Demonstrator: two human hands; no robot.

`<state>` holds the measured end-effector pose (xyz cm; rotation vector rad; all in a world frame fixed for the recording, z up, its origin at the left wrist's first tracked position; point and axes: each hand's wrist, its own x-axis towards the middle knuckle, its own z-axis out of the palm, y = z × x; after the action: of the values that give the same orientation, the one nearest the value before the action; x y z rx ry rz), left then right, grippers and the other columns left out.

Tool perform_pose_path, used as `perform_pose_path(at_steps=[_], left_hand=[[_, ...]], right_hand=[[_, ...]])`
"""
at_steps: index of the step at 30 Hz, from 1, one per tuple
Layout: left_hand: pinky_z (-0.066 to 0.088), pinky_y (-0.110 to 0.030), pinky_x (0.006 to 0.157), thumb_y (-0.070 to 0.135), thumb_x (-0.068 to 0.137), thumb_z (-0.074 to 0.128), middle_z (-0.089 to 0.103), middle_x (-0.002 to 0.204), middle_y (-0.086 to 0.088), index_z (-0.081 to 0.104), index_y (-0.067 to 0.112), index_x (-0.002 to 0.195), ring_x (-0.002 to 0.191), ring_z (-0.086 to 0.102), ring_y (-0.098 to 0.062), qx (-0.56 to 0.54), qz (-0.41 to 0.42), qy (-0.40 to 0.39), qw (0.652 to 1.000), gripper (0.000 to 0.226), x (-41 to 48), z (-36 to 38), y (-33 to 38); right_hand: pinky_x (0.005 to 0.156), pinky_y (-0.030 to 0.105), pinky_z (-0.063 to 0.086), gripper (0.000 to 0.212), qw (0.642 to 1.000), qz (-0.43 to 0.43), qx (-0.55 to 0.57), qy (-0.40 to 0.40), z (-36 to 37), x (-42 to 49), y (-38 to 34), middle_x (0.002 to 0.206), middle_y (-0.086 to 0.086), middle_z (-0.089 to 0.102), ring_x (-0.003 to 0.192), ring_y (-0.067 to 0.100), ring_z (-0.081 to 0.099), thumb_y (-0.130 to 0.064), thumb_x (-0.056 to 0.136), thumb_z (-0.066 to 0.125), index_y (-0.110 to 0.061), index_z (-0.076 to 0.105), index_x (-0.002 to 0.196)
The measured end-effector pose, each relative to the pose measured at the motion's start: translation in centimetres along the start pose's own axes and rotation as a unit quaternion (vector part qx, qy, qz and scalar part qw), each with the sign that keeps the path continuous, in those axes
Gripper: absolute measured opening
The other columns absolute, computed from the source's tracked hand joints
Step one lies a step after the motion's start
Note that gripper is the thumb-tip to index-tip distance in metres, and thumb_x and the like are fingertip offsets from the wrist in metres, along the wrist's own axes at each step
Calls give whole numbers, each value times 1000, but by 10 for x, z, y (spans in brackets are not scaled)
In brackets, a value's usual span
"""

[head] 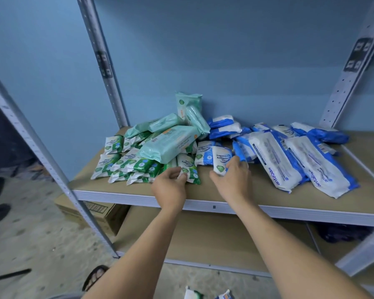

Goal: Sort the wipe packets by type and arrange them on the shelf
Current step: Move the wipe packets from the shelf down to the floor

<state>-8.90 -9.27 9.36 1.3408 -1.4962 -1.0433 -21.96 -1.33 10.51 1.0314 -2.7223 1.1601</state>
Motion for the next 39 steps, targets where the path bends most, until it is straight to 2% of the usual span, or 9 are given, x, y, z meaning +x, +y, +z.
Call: perform_pose_path(at_steps=[7,12,15,17,20,23,26,34,39], left_hand=[[60,-31,80,9,80,82,77,81,0,77,17,95,69,72,-13,-110,-72,-78,988,19,-7,-21,-16],[60,-34,81,6,80,81,77,83,-2,76,14,103,69,69,-16,-105,-66,-133,983,25,-22,-39,-25],[59,-33,80,13,82,78,75,85,3,76,16,105,79,71,-10,24,29,-117,992,23,-23,-43,-23],[53,-29,77,18,85,73,72,96,8,75,20,109,83,64,-3,143,126,-100,977,24,-27,-41,-17],[44,-26,78,28,90,69,67,116,1,71,17,118,97,59,-11,196,218,-98,951,31,-35,-24,-6],[43,-34,98,49,90,67,62,132,-6,62,12,131,120,51,-27,272,226,-111,929,56,-36,0,0],[38,-36,99,55,89,65,57,138,-7,55,14,137,119,47,-33,347,218,-105,906,64,-33,12,2],[44,-38,96,36,84,79,57,143,-6,67,17,128,119,55,-36,279,263,-141,913,50,-39,-6,-12],[48,-37,85,31,80,82,58,142,0,69,22,125,109,58,-31,241,309,-121,912,48,-60,-24,-31]], right_hand=[[66,35,44,33,1000,-8,21,-21,-13,-10,18,102,6,52,90,28,53,-32,82,69,-13,47,98],[69,37,49,40,997,-49,-4,-60,-31,-29,44,107,2,49,92,25,54,-33,81,66,-22,51,116],[78,40,51,51,992,-69,-71,-75,-41,-38,57,112,4,47,98,26,52,-37,83,62,-22,49,131],[80,39,51,53,988,-76,-106,-81,-46,-43,63,115,4,45,101,27,51,-39,85,60,-22,48,134],[84,39,48,53,980,-91,-157,-82,-50,-46,65,116,5,47,107,26,47,-43,88,57,-21,48,136],[93,39,46,56,978,-107,-160,-82,-48,-44,59,131,6,49,118,26,44,-49,94,52,-22,47,142],[94,40,48,55,979,-111,-140,-101,-44,-43,56,148,3,43,125,26,41,-48,99,49,-30,41,151],[88,37,48,50,970,-150,-183,-59,-43,-58,62,128,7,57,115,25,46,-41,100,51,-30,46,148],[78,41,52,51,963,-197,-180,-25,-39,-86,67,111,13,61,96,31,54,-31,88,69,-19,60,137]])
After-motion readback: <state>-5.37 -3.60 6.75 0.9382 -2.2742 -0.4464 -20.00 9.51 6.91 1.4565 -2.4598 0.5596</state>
